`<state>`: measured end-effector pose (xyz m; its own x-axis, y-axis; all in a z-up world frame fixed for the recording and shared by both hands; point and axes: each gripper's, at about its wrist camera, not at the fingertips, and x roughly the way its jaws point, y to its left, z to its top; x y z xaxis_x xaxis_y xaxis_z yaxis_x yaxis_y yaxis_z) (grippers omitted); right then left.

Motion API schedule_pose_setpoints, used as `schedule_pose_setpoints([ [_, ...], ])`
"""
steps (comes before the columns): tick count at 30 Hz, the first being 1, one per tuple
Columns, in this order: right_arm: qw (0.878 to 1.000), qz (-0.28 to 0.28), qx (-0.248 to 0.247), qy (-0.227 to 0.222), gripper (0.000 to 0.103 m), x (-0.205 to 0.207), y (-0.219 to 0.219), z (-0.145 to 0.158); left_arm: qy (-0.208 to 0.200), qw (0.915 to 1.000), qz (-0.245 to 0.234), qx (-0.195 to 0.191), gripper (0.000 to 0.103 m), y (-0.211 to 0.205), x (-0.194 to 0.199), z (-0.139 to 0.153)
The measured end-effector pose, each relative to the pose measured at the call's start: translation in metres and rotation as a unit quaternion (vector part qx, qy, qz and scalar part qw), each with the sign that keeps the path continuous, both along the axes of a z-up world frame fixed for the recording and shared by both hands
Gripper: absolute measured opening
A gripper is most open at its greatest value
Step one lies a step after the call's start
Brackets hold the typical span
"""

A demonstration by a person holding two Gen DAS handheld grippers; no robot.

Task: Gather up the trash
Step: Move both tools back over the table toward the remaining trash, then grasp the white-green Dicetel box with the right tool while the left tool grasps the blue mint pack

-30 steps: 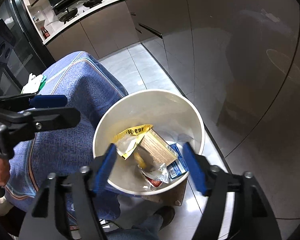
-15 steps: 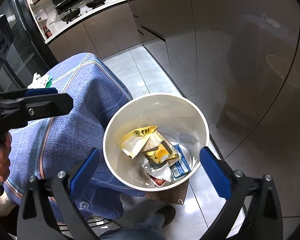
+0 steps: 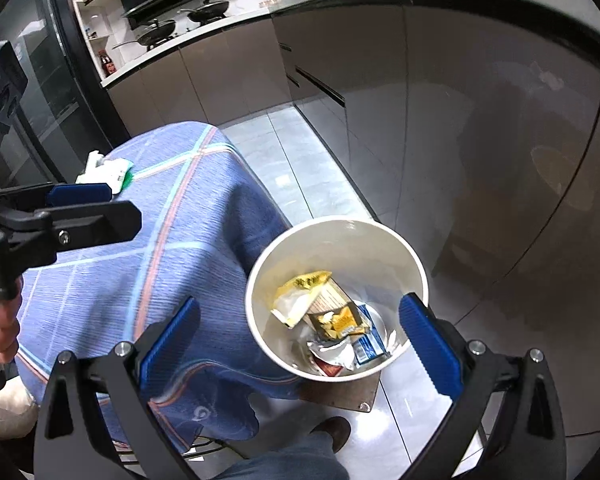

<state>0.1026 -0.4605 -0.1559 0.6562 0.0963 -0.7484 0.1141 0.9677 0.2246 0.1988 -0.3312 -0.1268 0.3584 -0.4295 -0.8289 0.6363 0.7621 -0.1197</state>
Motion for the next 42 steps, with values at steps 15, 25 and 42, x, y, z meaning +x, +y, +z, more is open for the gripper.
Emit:
schedule_pose_setpoints([
  [15, 0.993, 0.113, -0.017, -0.035, 0.1, 0.026, 0.112, 0.061, -0.012, 0.994, 0.108, -0.005, 0.095, 0.14, 0.016, 0.042],
  [25, 0.983, 0.179, -0.006, -0.027, 0.1, 0.086, 0.199, 0.073, -0.025, 0.9805, 0.195, 0.005, 0.095, 0.248, 0.039, 0.039],
  [42, 0.954, 0.293, -0.065, 0.004, 0.1, 0.226, 0.298, 0.05, 0.015, 0.9637, 0.266, -0.017, 0.089, 0.374, 0.065, 0.001],
])
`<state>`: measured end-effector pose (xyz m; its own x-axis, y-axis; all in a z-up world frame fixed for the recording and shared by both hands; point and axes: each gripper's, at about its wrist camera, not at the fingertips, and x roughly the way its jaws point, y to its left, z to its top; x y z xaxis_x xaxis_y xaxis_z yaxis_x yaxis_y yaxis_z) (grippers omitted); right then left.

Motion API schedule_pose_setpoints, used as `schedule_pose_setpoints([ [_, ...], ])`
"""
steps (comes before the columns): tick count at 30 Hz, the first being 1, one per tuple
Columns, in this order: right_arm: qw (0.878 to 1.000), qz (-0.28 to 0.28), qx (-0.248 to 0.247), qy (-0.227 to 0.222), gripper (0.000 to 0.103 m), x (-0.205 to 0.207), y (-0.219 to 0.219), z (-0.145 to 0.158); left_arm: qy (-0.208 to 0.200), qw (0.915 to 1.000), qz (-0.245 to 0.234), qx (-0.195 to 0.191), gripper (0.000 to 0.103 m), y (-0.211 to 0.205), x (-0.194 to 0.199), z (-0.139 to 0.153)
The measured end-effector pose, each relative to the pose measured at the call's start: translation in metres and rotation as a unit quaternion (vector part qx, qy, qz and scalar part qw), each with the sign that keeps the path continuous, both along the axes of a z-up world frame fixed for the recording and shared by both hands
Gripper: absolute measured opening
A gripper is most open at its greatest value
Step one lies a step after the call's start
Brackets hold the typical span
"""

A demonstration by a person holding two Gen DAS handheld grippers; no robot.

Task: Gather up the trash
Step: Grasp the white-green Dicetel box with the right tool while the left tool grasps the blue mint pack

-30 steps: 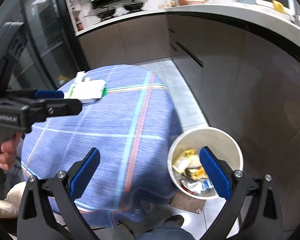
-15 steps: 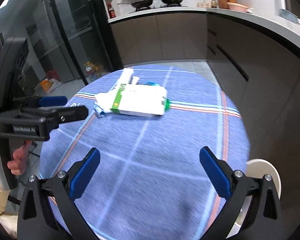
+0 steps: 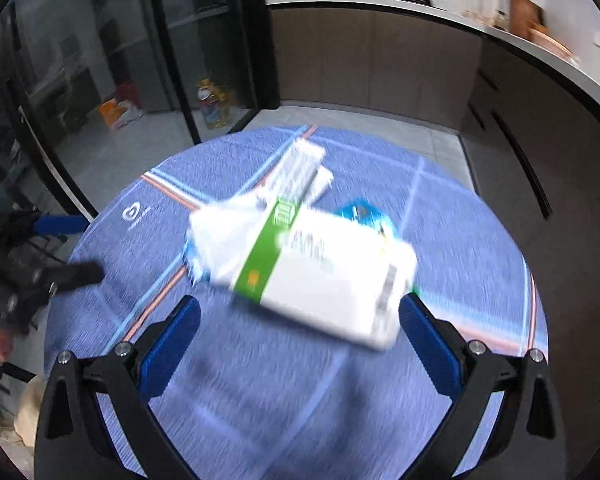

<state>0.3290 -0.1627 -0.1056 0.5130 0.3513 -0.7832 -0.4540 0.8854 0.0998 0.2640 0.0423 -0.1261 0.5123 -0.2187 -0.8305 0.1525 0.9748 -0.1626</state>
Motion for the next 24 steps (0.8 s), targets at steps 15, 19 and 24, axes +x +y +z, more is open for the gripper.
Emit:
schedule_pose_setpoints([
  [15, 0.989, 0.027, 0.088, 0.113, 0.1, 0.059, -0.013, -0.034, 0.019, 0.9988, -0.036, -0.028, 0.07, -0.001, 0.018, -0.013],
  [19, 0.988, 0.047, 0.081, 0.12, 0.1, 0.022, -0.018, -0.035, 0.021, 0.9985, -0.036, -0.035, 0.07, -0.005, 0.025, -0.015],
  [24, 0.995, 0.066, 0.008, 0.075, 0.1, -0.019, -0.001, -0.037, 0.026, 0.9981, -0.045, -0.034, 0.07, -0.018, 0.031, -0.019],
])
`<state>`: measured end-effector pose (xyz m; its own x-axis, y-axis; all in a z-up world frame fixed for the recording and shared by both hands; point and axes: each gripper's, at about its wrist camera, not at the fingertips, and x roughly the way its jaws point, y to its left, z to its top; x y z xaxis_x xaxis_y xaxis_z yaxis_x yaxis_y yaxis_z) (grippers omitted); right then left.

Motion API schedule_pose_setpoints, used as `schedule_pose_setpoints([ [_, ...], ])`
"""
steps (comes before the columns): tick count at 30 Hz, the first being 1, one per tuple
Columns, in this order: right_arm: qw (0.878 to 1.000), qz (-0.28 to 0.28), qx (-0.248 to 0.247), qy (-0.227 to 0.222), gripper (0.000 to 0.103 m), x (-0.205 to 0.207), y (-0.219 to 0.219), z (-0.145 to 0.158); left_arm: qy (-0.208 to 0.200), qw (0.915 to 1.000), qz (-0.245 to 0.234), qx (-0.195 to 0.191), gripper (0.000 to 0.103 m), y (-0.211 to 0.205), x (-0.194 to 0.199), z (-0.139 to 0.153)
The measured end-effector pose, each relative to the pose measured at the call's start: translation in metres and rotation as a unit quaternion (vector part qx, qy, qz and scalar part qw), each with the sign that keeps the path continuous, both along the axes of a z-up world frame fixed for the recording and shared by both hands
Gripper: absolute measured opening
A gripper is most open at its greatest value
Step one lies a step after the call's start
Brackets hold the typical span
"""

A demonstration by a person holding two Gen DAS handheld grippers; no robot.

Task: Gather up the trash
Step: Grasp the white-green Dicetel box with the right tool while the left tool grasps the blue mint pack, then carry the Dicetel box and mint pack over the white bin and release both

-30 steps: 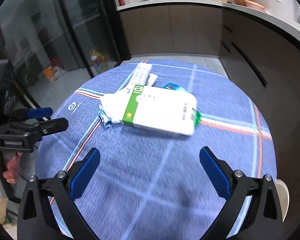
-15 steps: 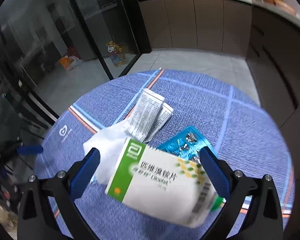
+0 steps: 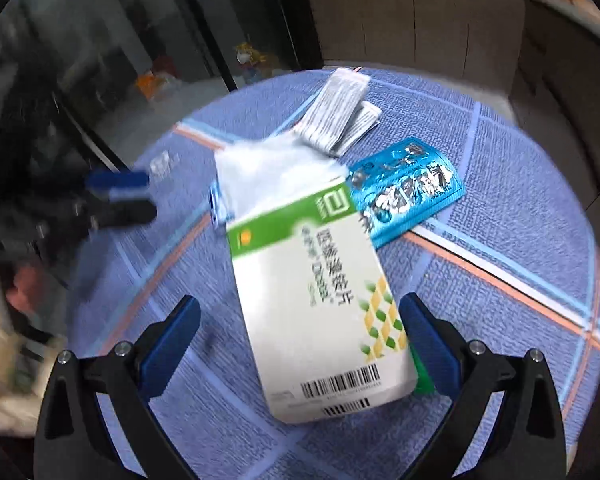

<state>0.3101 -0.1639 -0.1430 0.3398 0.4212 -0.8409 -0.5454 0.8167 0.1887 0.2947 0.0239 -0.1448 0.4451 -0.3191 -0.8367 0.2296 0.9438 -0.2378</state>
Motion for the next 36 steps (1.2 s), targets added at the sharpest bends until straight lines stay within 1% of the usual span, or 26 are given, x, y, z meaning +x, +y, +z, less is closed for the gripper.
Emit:
schedule_pose_setpoints([
  [3, 0.998, 0.006, -0.048, -0.039, 0.099, -0.014, 0.015, -0.003, 0.006, 1.0, -0.003, 0.001, 0.07, -0.008, 0.006, -0.004],
  [5, 0.994, 0.004, -0.088, -0.066, 0.077, -0.024, 0.024, -0.005, 0.007, 1.0, -0.005, 0.0, 0.07, -0.008, 0.01, -0.009],
  [6, 0.992, -0.001, -0.1, -0.075, 0.078, -0.029, 0.026, -0.004, 0.007, 1.0, -0.005, -0.001, 0.069, -0.009, 0.013, -0.01],
  [7, 0.993, -0.005, -0.098, -0.072, 0.077, -0.031, 0.023, -0.005, 0.007, 0.9999, -0.008, -0.003, 0.066, -0.011, 0.016, -0.011],
  [8, 0.993, -0.01, -0.093, -0.066, 0.077, -0.035, 0.021, -0.004, 0.007, 0.9999, -0.01, -0.004, 0.064, -0.013, 0.018, -0.012],
  [11, 0.993, -0.039, -0.084, -0.071, 0.077, -0.05, 0.013, 0.003, 0.009, 0.9999, -0.012, 0.001, 0.064, -0.02, 0.024, -0.017],
  [12, 0.993, -0.049, -0.077, -0.07, 0.077, -0.054, 0.008, 0.006, 0.008, 0.9999, -0.013, 0.003, 0.061, -0.022, 0.026, -0.019],
  [13, 0.993, -0.064, -0.067, -0.069, 0.077, -0.061, 0.005, 0.007, 0.008, 0.9999, -0.013, 0.007, 0.053, -0.024, 0.03, -0.021],
  [15, 0.993, -0.084, -0.057, -0.068, 0.078, -0.071, -0.003, 0.011, 0.017, 0.9997, -0.013, 0.009, 0.044, -0.027, 0.038, -0.027],
  [21, 0.99, -0.123, -0.027, -0.059, 0.078, -0.089, -0.018, 0.014, 0.031, 0.9995, -0.002, 0.0, 0.043, -0.034, 0.054, -0.038],
  [22, 0.99, -0.125, -0.024, -0.057, 0.078, -0.09, -0.019, 0.014, 0.026, 0.9997, -0.003, 0.002, 0.042, -0.035, 0.055, -0.038],
  [23, 0.99, -0.127, -0.022, -0.057, 0.078, -0.09, -0.019, 0.014, 0.024, 0.9996, -0.008, 0.01, 0.039, -0.037, 0.055, -0.038],
  [24, 0.99, -0.129, -0.021, -0.057, 0.078, -0.089, -0.019, 0.013, 0.028, 0.9995, -0.014, 0.011, 0.029, -0.039, 0.055, -0.039],
  [27, 0.989, -0.133, -0.013, -0.058, 0.078, -0.093, -0.02, 0.016, 0.032, 0.9993, -0.02, 0.007, 0.029, -0.034, 0.047, -0.04],
  [31, 0.989, -0.133, -0.018, -0.061, 0.078, -0.094, -0.019, 0.016, 0.033, 0.9994, -0.012, 0.008, 0.029, -0.022, 0.029, -0.04],
  [36, 0.988, -0.139, -0.017, -0.058, 0.078, -0.091, -0.017, 0.011, 0.033, 0.9994, -0.005, 0.001, 0.031, -0.008, 0.012, -0.041],
])
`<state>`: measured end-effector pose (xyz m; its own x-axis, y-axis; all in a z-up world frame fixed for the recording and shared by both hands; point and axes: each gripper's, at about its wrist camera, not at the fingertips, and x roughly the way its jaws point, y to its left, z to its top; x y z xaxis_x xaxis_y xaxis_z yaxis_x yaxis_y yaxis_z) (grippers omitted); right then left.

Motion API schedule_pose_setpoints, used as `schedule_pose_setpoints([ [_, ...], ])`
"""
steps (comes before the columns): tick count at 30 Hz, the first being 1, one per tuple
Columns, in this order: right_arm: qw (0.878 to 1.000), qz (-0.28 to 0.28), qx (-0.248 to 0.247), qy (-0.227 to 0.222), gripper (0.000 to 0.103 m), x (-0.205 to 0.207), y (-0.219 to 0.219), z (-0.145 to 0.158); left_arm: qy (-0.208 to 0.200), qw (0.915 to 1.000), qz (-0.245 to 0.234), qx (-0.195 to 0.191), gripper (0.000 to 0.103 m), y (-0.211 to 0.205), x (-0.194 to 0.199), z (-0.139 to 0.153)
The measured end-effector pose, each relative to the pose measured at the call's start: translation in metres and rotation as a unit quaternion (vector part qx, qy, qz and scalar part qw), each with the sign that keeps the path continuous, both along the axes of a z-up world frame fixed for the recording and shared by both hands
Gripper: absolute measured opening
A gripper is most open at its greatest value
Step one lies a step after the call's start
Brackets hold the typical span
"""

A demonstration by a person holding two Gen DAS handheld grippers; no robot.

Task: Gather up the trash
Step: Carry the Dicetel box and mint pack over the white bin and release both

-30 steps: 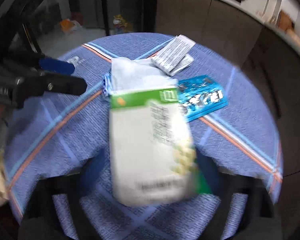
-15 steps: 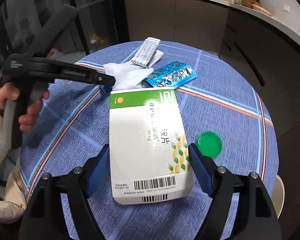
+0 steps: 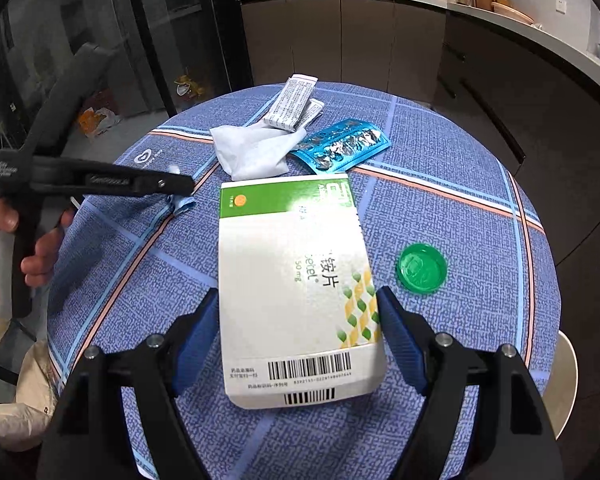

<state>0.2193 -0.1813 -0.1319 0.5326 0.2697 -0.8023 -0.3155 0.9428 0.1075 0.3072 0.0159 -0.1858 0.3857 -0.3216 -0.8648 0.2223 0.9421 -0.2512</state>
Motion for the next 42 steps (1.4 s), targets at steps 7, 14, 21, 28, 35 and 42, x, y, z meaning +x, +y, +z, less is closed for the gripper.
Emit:
schedule_pose_setpoints([
  [7, 1.0, -0.015, 0.001, -0.003, 0.078, -0.002, -0.001, 0.003, -0.016, 0.9998, -0.008, 0.004, 0.014, 0.002, -0.02, 0.014],
  [14, 0.998, -0.041, 0.009, -0.039, 0.077, -0.017, -0.02, 0.03, -0.056, 0.9976, -0.04, 0.001, 0.006, -0.015, -0.045, 0.051],
  [21, 0.994, -0.083, 0.009, -0.075, 0.077, -0.04, -0.058, 0.054, -0.092, 0.9917, -0.085, -0.029, 0.006, -0.059, -0.06, 0.091],
  [28, 0.984, -0.156, 0.001, -0.088, 0.077, -0.07, -0.122, 0.059, -0.113, 0.9786, -0.161, -0.061, 0.006, -0.144, -0.072, 0.115],
  [35, 0.969, -0.241, -0.012, -0.063, 0.077, -0.1, -0.199, 0.035, -0.085, 0.966, -0.233, -0.073, 0.006, -0.249, -0.079, 0.094],
  [42, 0.958, -0.286, -0.006, -0.015, 0.077, -0.108, -0.26, -0.014, -0.038, 0.9547, -0.285, -0.075, 0.006, -0.34, -0.079, 0.057],
])
